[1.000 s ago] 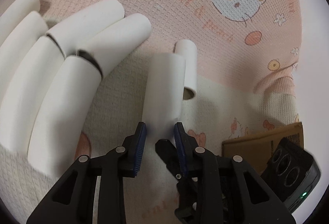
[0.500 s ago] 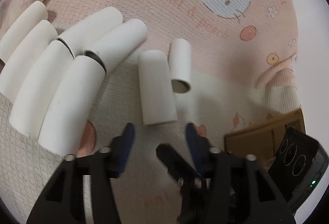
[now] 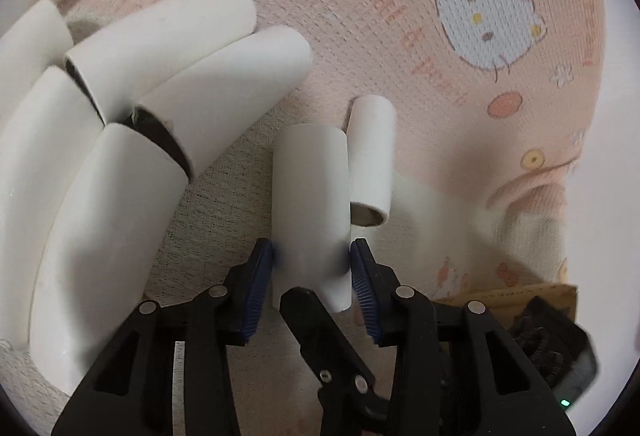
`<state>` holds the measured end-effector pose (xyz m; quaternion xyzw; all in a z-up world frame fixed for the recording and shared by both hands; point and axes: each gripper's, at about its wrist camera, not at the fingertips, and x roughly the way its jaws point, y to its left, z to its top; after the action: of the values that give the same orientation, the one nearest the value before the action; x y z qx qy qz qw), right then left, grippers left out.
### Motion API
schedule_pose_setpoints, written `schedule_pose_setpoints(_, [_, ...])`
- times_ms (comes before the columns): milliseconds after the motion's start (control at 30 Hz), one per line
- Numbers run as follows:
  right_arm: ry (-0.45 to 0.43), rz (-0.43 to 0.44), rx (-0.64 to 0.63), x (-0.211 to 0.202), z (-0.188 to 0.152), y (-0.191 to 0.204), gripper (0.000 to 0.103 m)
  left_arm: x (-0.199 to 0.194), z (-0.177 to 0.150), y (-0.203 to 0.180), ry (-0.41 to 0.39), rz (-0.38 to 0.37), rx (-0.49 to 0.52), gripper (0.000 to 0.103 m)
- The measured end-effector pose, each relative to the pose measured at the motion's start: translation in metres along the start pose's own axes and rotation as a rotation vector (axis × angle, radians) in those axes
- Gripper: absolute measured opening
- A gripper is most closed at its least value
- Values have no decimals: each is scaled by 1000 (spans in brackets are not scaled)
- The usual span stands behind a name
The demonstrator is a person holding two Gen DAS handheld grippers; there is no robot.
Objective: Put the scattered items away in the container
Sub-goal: 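Close the right gripper on a standing white paper tube while the left gripper clamps it too, then lift the white tube with both grippers and carry it over the cardboard box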
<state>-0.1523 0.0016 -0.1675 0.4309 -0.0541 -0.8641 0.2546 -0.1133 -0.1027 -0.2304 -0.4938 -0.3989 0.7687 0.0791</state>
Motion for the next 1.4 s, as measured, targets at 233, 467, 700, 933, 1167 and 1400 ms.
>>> schedule_pose_setpoints(233, [47, 72, 28, 1, -3, -7, 40, -3, -8, 3, -3, -20, -11, 43])
schedule_pose_setpoints(467, [110, 29, 17, -18, -10, -1, 40, -9, -34, -2, 21, -60, -10, 44])
schedule_pose_setpoints(700, [191, -3, -47, -51, -32, 8, 40, -29, -77, -16, 30, -51, 71, 43])
schedule_pose_setpoints(933, [255, -4, -57, -86, -58, 10, 40, -45, -115, -38, 33, 17, 232, 38])
schedule_pose_setpoints(1167, [278, -20, -59, -95, -62, 6, 40, -52, -119, -25, 44, 36, 198, 40])
schedule_pose_setpoints(1400, [246, -86, -100, -95, -54, 3, 54, -48, -107, -11, 27, -13, 107, 55])
